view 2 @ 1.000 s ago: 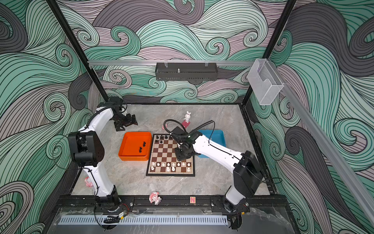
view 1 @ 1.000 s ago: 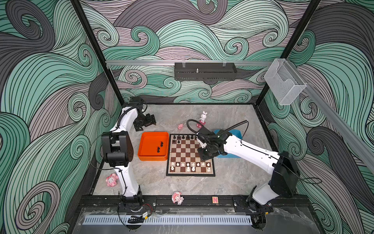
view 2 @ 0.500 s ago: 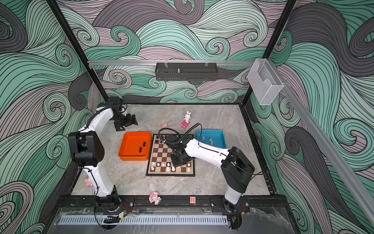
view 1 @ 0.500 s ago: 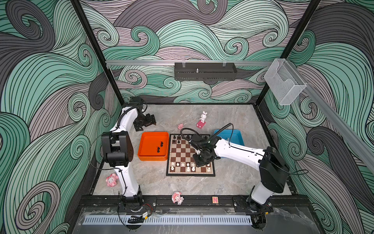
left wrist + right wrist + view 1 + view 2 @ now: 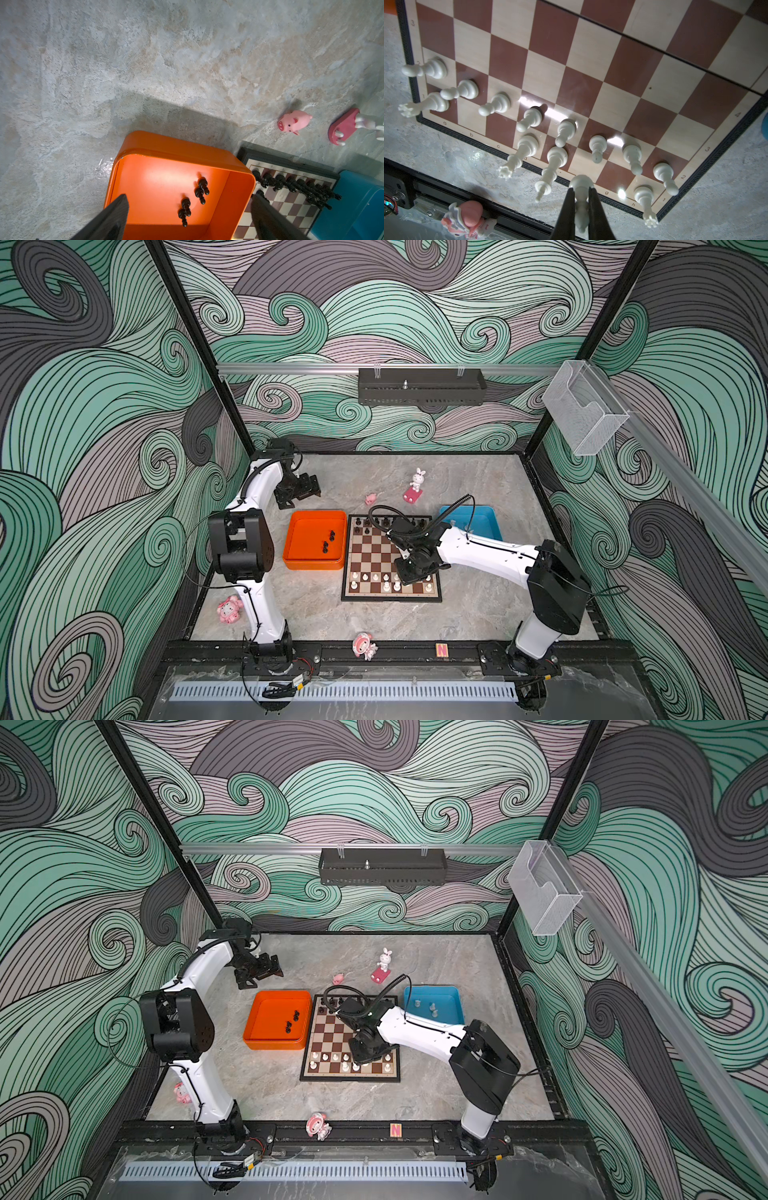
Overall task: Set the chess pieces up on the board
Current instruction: 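Align the held white pawn above an empty square in the white pawn row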
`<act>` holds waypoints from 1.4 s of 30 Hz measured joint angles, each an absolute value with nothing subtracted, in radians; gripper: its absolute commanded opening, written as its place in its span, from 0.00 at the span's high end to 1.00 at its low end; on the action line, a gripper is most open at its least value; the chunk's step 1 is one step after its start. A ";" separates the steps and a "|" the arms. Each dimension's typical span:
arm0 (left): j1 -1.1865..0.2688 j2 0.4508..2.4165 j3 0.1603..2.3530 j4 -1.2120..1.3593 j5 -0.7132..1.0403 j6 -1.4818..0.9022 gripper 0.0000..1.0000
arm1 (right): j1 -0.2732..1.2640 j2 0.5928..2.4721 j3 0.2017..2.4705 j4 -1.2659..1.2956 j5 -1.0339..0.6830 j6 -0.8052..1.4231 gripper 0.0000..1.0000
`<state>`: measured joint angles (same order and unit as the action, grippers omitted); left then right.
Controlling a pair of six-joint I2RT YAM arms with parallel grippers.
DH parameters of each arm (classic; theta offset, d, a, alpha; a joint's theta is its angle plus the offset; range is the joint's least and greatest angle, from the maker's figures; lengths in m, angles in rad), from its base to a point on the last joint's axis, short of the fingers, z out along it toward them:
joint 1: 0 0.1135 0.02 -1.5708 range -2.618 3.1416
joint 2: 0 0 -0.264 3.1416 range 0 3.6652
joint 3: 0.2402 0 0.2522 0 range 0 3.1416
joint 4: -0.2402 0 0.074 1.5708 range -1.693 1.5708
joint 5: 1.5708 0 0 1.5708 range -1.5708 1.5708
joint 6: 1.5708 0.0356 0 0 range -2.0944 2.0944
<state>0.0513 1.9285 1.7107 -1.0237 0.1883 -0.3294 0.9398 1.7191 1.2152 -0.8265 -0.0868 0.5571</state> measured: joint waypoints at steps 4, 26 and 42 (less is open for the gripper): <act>0.051 1.929 1.710 -1.024 0.189 -0.329 0.06 | 0.940 1.725 1.215 -0.826 -0.087 0.557 0.91; 0.051 1.942 1.703 -1.016 0.211 -0.329 0.06 | 0.940 1.757 1.214 -0.826 -0.096 0.557 0.87; 0.051 1.942 1.699 -1.016 0.212 -0.329 0.06 | 0.940 1.764 1.203 -0.827 -0.096 0.557 0.84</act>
